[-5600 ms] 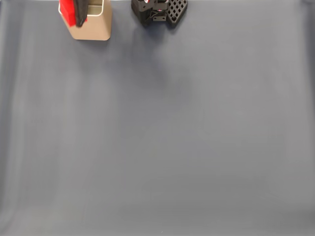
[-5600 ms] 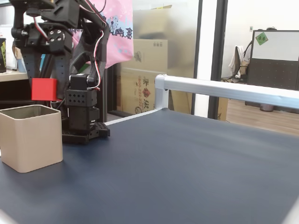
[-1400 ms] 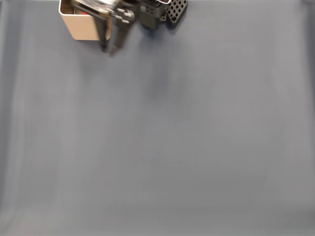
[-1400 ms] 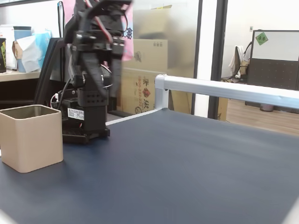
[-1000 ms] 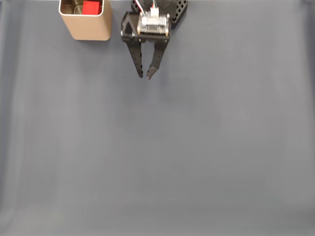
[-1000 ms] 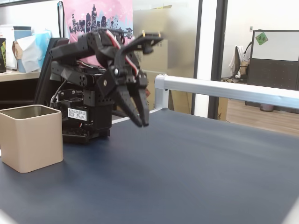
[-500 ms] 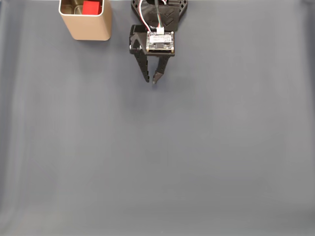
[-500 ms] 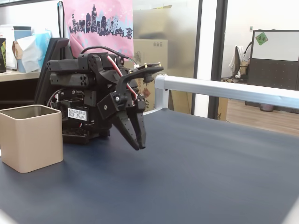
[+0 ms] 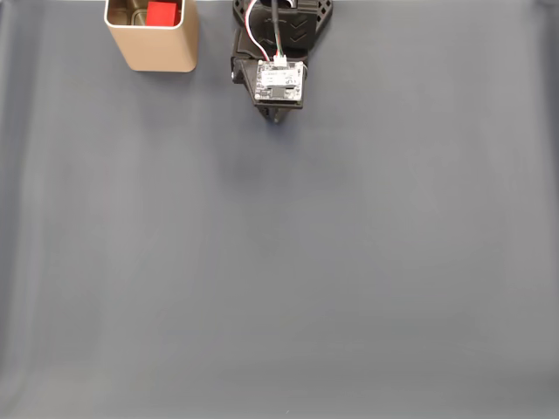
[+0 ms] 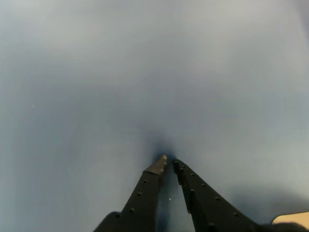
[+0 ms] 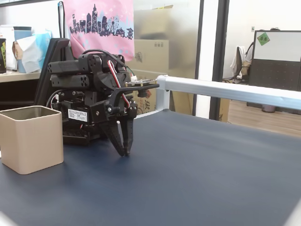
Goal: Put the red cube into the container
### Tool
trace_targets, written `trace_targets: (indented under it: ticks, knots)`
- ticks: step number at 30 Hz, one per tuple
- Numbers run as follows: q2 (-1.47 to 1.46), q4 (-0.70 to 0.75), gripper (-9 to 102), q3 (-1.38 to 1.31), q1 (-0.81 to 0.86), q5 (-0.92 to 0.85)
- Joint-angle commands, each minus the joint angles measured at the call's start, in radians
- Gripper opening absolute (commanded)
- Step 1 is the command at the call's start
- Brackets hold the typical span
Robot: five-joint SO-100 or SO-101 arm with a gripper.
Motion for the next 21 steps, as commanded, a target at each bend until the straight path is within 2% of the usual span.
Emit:
trace_targets:
  ticks: [1,6,21]
  knots:
    - [0.083,0.046,0,0.011,0.012,0.002]
    - [0.083,0.051,0,0.011,0.04,-0.06]
    - [0.084,0.051,1,0.011,0.031,-0.058]
